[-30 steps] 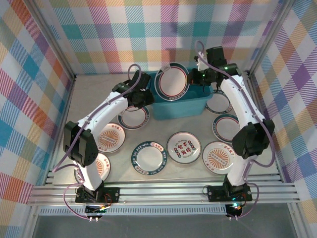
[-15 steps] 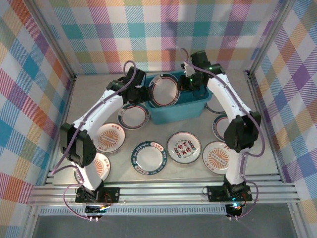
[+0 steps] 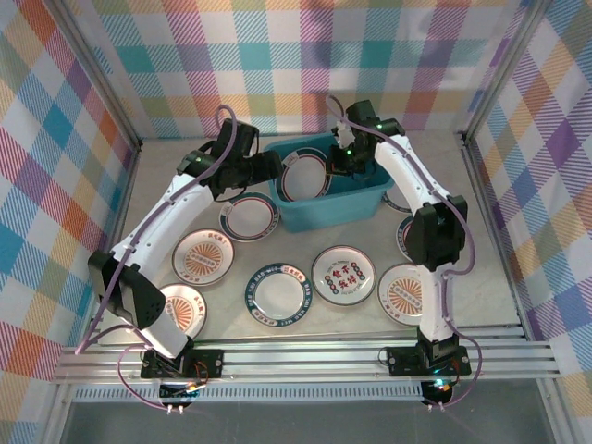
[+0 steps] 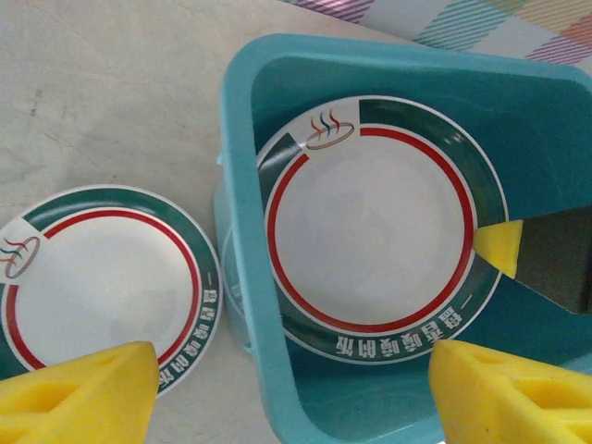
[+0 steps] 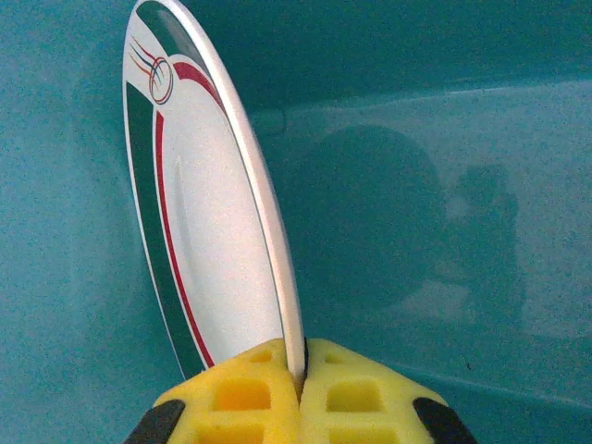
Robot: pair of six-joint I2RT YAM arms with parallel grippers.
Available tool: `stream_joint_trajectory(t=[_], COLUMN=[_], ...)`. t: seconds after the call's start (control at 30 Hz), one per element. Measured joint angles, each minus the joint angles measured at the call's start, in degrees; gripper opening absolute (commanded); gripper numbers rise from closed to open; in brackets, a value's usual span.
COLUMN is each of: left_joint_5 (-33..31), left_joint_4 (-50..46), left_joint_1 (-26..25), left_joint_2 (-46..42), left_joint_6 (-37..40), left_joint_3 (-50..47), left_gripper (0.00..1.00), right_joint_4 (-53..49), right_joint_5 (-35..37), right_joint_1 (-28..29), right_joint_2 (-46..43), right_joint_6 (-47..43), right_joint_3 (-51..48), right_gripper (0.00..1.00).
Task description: Place the plates into the plastic bin on the countertop
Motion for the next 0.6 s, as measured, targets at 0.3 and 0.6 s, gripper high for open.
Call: stream_joint_trajectory(t=[0.3, 0.6], left_joint_5=[-1.4, -2.0], left_joint_4=[-0.1, -0.7], left_joint_1=[2.3, 6.3], left_joint_2=[-3.2, -8.2], left_joint_6=[0.4, 1.6], left_joint_3=[-5.4, -10.0], left_gripper=[0.79, 0.8], right_joint_4=[0.2, 1.4], right_joint_5=[0.0, 0.3], right_joint_1=[0.1, 0.7], right_joint_2=[4.9, 8.2], right_joint_6=[0.1, 0.1], right_joint_3=[0.0, 0.0], right_gripper=[0.0, 0.02])
